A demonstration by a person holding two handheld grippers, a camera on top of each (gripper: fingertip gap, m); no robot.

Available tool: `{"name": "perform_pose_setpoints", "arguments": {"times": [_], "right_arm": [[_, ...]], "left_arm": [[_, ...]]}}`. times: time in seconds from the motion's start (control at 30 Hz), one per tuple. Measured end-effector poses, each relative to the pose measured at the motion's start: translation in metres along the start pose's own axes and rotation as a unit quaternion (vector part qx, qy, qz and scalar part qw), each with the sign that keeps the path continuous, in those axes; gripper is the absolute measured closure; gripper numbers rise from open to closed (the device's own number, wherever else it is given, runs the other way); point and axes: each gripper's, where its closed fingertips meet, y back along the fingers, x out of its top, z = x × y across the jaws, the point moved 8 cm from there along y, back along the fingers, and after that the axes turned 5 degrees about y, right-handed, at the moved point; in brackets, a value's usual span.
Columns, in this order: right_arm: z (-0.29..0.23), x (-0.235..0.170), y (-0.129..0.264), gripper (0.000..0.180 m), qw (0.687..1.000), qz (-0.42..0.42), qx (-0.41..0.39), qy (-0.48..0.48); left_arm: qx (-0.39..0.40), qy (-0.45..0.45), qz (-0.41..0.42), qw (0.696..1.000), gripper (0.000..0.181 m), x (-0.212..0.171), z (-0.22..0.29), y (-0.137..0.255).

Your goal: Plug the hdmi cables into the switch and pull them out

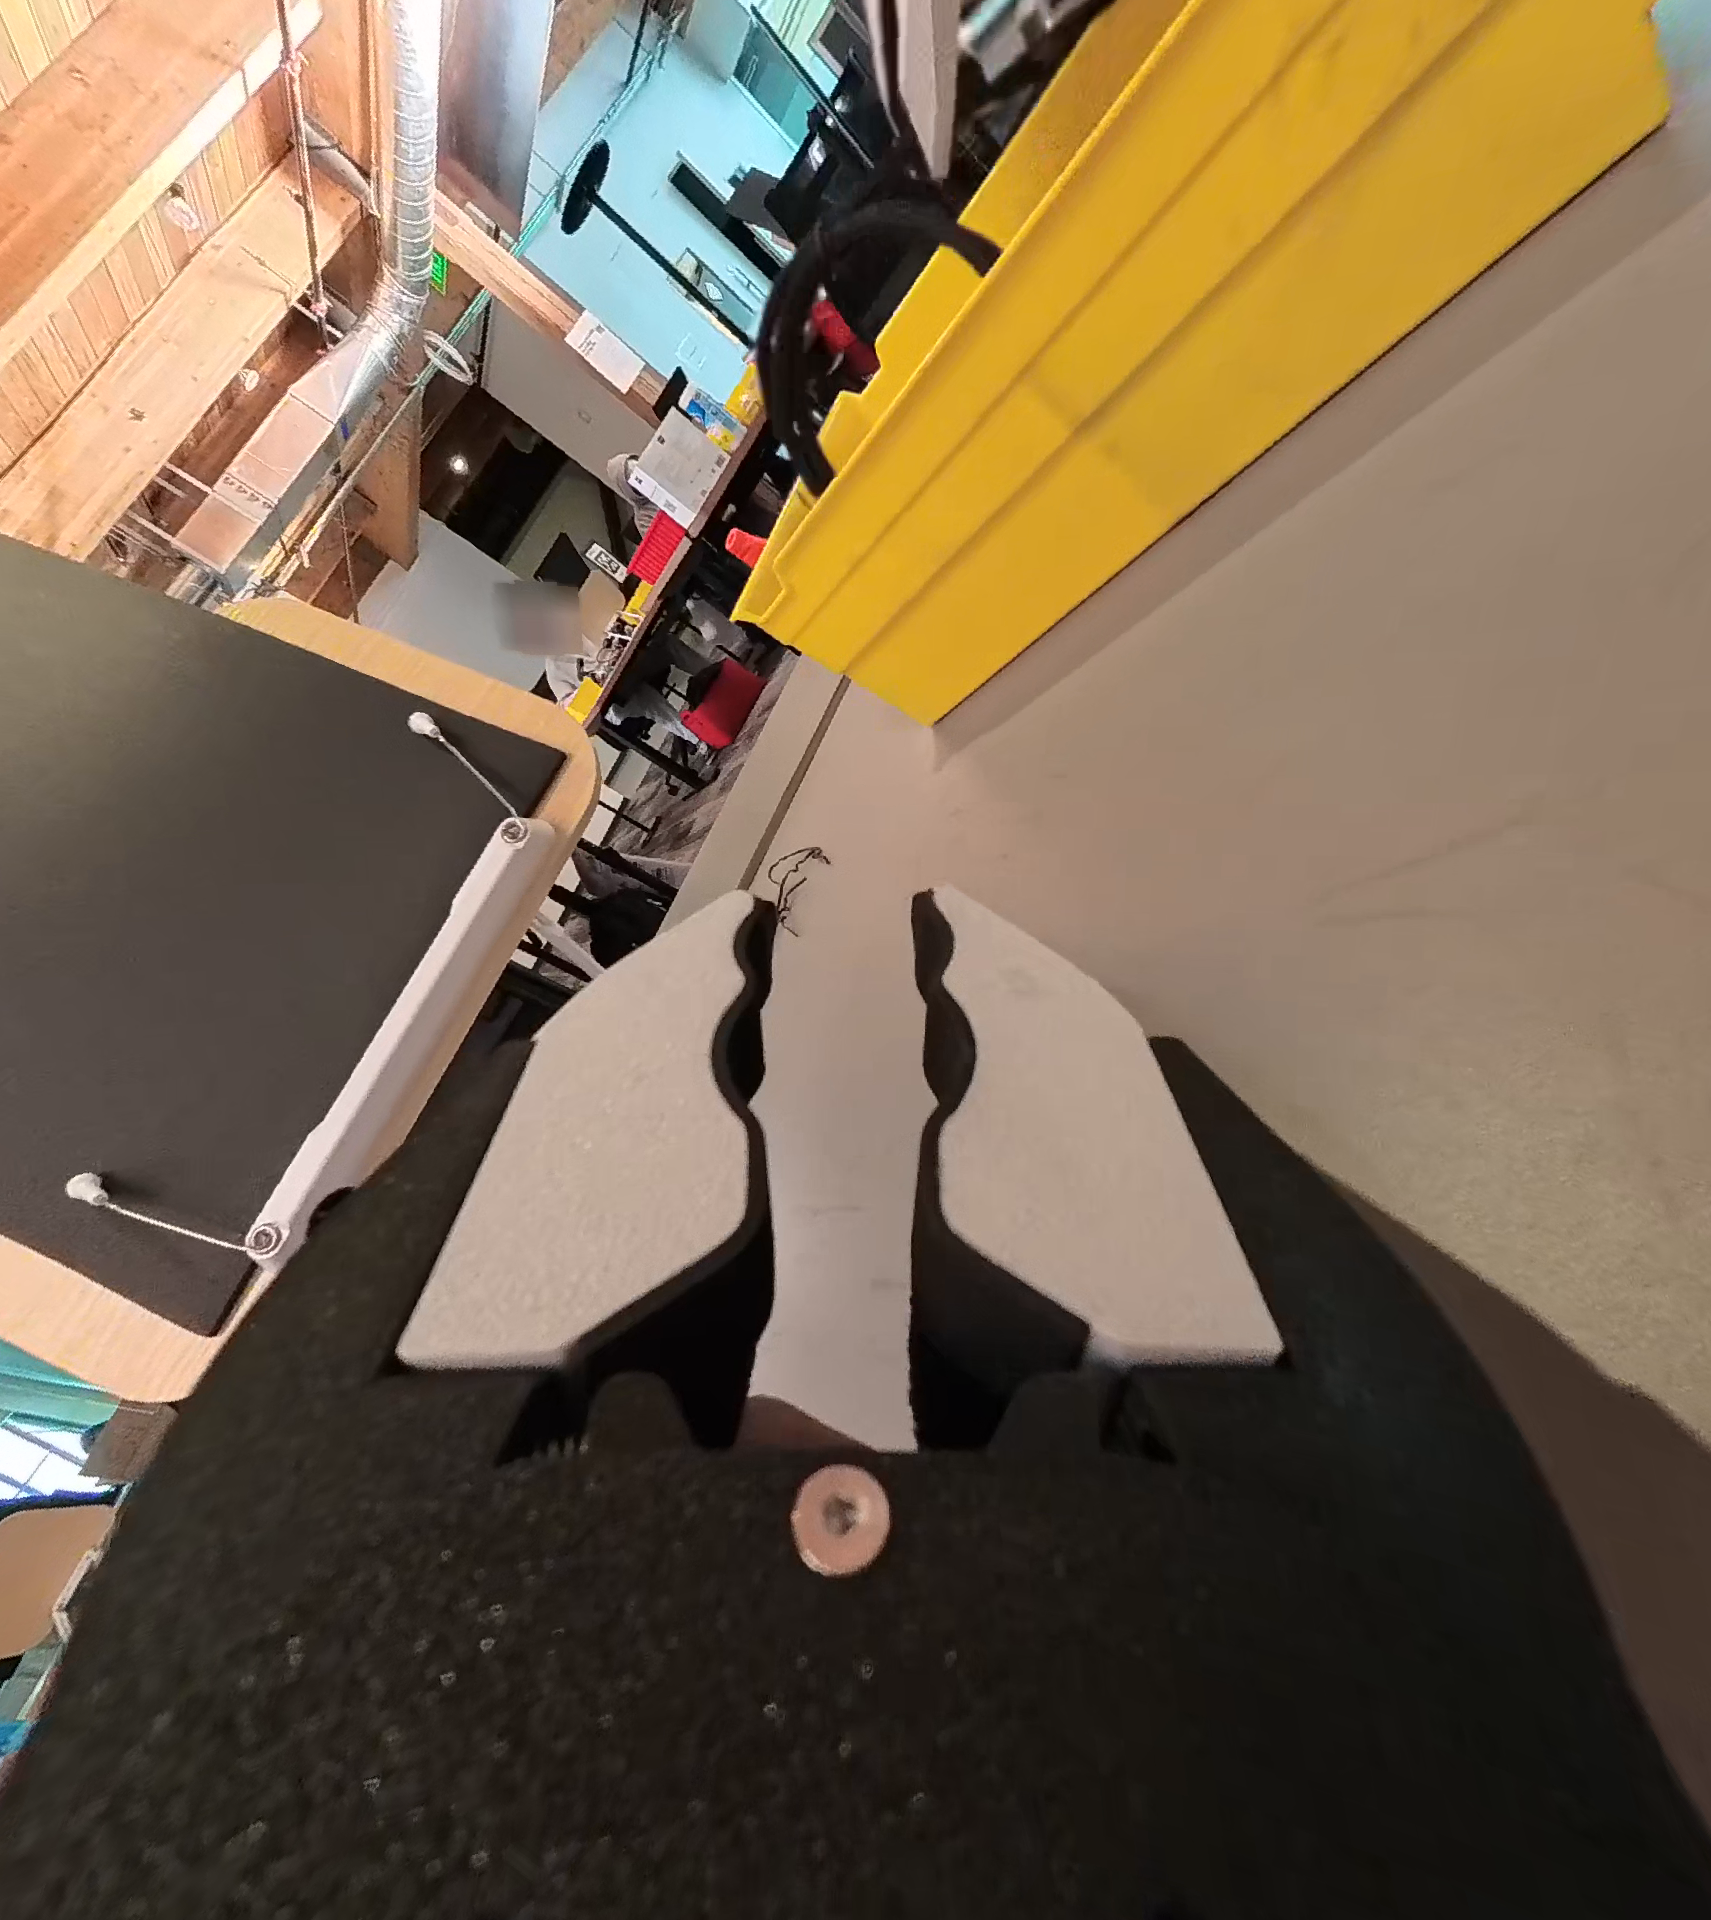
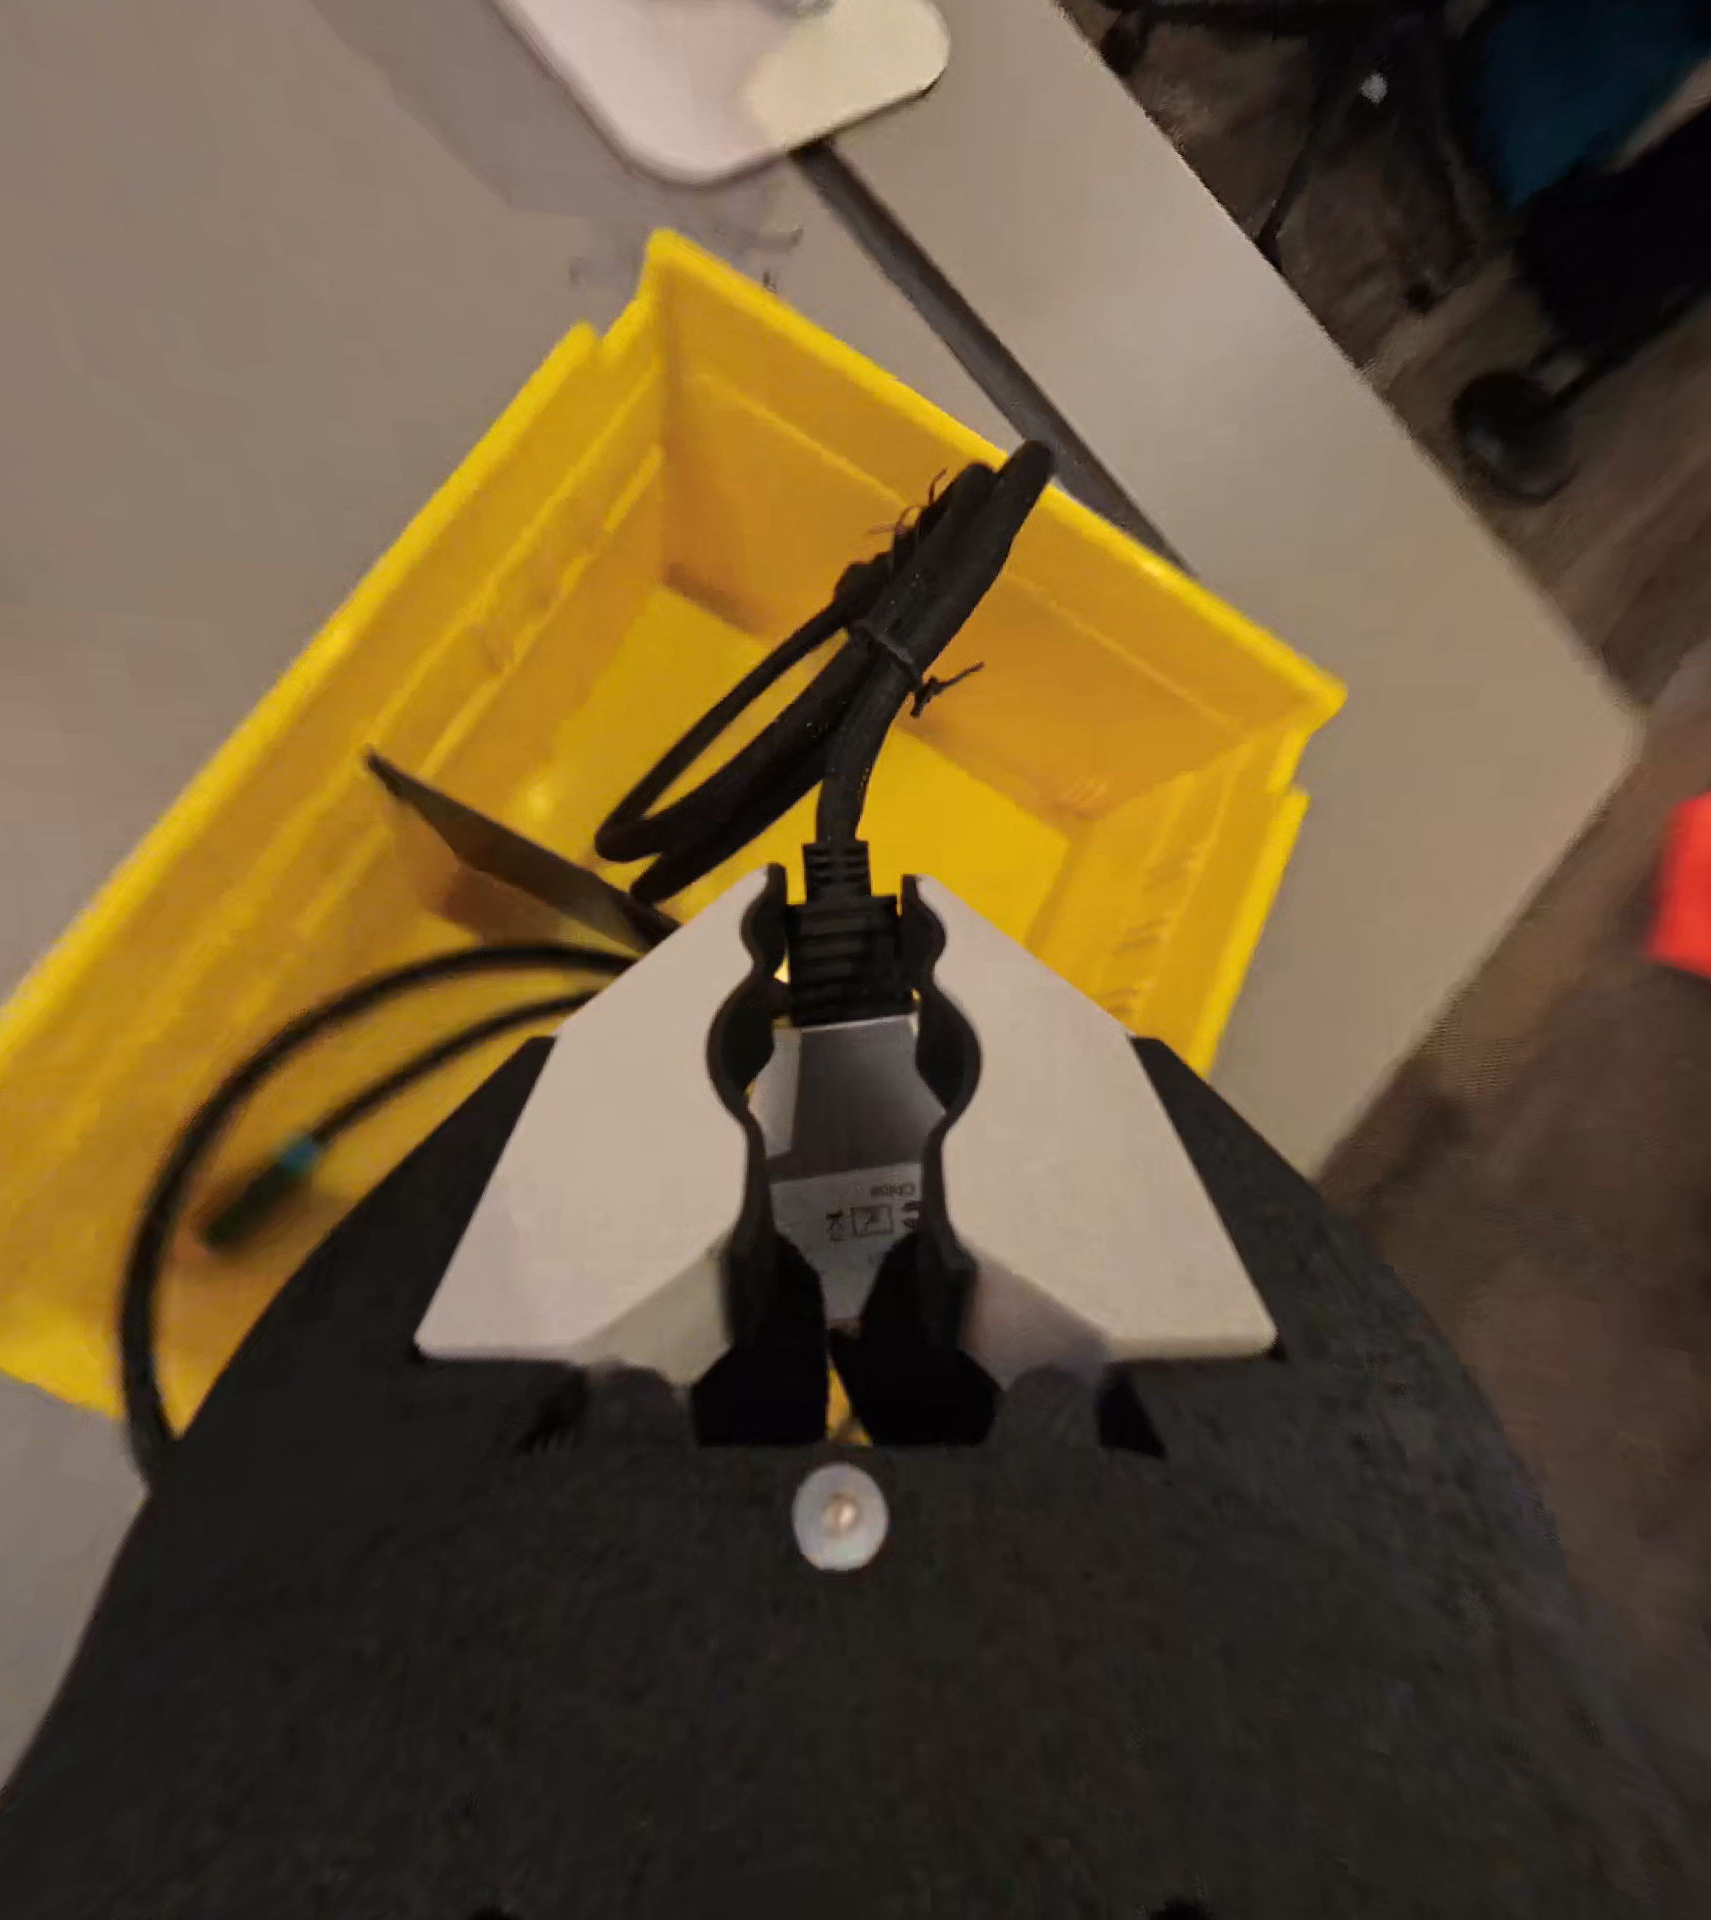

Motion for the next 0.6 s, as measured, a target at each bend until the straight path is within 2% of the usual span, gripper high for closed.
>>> {"name": "perform_pose_setpoints", "arguments": {"times": [0.07,0.13,0.2,0.3,0.37,0.5,0.6], "right_arm": [[-0.004,0.015,0.007,0.158,0.987,-0.056,-0.014,0.152],[-0.007,0.034,0.018,0.158,0.966,-0.086,-0.005,0.243],[-0.006,0.056,0.035,0.158,0.966,-0.081,0.034,0.243],[-0.003,0.088,0.054,0.158,0.958,0.003,0.069,0.277],[0.002,0.092,0.043,0.158,0.953,0.009,0.101,0.286],[0.023,0.065,-0.013,0.158,0.939,-0.071,0.121,0.314],[0.040,0.052,-0.049,0.158,0.947,-0.051,0.121,0.293]], "left_arm": [[-0.001,-0.002,-0.002,1.000,0.155,-0.001,0.001,-0.001],[-0.001,-0.004,-0.005,1.000,0.156,-0.003,0.000,-0.001],[0.002,-0.004,-0.007,1.000,0.156,-0.004,-0.001,-0.001],[0.005,0.001,-0.008,1.000,0.156,-0.005,-0.004,-0.002],[0.004,0.002,-0.011,1.000,0.156,-0.006,-0.004,-0.002],[0.003,-0.003,-0.014,1.000,0.156,-0.008,-0.003,-0.003],[0.005,-0.003,-0.016,1.000,0.156,-0.009,-0.004,-0.003]]}}
